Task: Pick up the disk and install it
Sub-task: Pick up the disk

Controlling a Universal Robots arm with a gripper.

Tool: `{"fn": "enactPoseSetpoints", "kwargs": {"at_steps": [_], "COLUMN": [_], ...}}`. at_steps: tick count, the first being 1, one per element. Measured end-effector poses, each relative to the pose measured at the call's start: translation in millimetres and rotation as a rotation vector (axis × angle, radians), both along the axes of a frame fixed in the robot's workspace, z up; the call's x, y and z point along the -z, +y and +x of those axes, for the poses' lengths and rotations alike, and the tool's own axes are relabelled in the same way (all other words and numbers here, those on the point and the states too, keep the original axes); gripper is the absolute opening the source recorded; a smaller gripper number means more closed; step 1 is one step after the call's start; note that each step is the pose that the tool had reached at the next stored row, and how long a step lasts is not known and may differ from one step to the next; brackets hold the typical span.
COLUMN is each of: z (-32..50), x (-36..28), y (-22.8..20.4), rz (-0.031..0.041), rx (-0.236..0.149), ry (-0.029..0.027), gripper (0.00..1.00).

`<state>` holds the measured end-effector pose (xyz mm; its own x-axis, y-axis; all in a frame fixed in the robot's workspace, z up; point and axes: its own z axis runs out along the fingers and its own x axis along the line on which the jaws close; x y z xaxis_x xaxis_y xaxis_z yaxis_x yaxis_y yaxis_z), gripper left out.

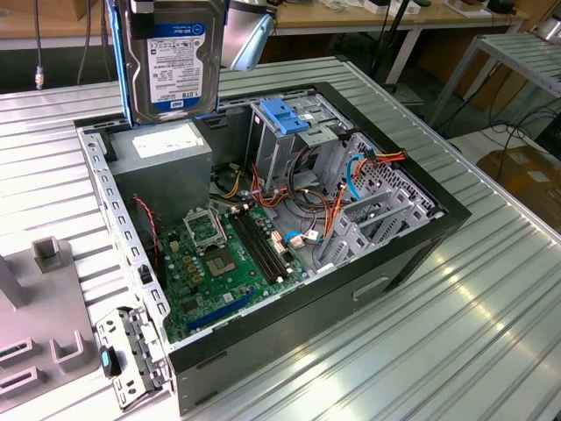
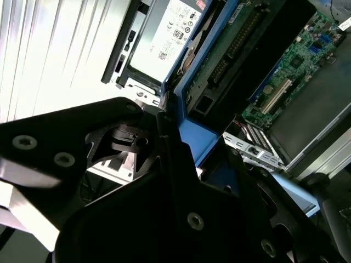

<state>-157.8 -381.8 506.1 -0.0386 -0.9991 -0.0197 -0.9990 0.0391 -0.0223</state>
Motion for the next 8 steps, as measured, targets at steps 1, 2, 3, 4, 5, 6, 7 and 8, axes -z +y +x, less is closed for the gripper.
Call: {"fn": "enactPoseSetpoints", "kwargs": {"at_steps": [1,2,3,4,5,6,7,8], "z": [1.4,2.6,3.7,5.1,7.0,8.0,9.0,10.4], "x": [0.0,0.0,0.0,0.0,0.0,0.0,0.0,0.0], "y": [-0.3,-0.4,-0.5,-0.7,-0.9,-1.1,-1.1,-1.3], "rz": [0.0001,0.0000,0.0000,0.0000,0.0001,0.0000,0.0001,0.0001], "rx": [0.000,0.000,0.000,0.000,0.000,0.000,0.000,0.000], "ry": [0.0000,0.0001,0.0001,0.0001,0.0001,0.0001,0.0001,0.0001], "gripper": [0.37,0.37,0.37,0.37,0.37,0.37,0.37,0.37]}}
